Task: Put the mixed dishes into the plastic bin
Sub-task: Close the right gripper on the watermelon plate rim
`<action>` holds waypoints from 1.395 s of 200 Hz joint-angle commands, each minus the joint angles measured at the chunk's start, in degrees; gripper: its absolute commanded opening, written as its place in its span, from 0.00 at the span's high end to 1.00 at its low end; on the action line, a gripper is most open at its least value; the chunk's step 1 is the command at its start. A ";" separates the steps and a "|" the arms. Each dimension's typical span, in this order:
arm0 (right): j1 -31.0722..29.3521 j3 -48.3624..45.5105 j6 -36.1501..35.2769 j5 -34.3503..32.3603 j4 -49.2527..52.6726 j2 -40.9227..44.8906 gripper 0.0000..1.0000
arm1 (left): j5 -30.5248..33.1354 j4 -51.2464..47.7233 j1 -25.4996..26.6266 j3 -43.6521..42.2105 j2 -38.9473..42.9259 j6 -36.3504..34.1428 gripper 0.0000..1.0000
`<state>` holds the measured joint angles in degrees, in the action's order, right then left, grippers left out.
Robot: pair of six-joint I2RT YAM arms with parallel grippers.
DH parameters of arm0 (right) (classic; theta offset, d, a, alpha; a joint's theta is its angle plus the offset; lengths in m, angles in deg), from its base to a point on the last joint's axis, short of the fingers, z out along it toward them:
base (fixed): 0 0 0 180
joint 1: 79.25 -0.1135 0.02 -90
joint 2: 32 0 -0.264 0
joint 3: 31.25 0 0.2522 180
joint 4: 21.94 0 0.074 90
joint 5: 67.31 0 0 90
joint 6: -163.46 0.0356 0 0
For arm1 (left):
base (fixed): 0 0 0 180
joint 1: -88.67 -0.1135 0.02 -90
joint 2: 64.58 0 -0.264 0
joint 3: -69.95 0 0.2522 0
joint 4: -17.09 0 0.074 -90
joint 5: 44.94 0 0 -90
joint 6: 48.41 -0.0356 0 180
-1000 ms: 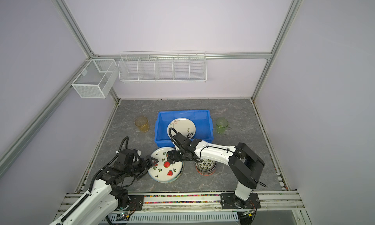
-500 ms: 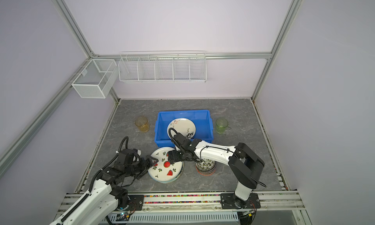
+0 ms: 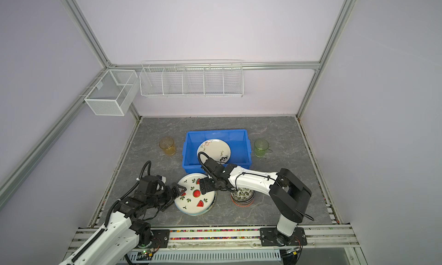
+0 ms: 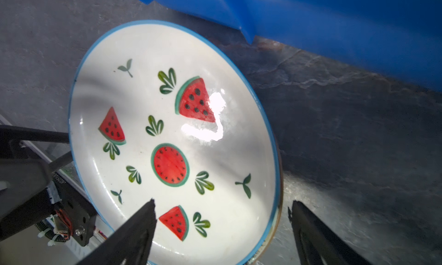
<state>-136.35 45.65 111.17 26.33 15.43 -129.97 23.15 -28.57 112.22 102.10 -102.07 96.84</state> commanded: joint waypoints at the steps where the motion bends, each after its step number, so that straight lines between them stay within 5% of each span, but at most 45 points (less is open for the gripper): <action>1: -0.41 1.18 0.78 2.58 -1.53 -2.08 0.10 | 1.14 -1.06 0.19 -0.60 1.06 -0.01 0.04; 123: -0.55 0.68 2.35 8.16 -6.46 -2.86 0.10 | 0.29 -1.06 0.19 -0.55 2.69 1.00 0.08; 279: -1.00 2.02 2.46 11.72 -8.14 -6.31 0.09 | -1.25 0.24 0.18 -0.55 6.66 3.72 0.37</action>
<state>-136.35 46.35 112.94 34.24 9.69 -135.04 24.20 -32.26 112.20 101.14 -96.13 99.24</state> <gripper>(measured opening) 0.905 0.644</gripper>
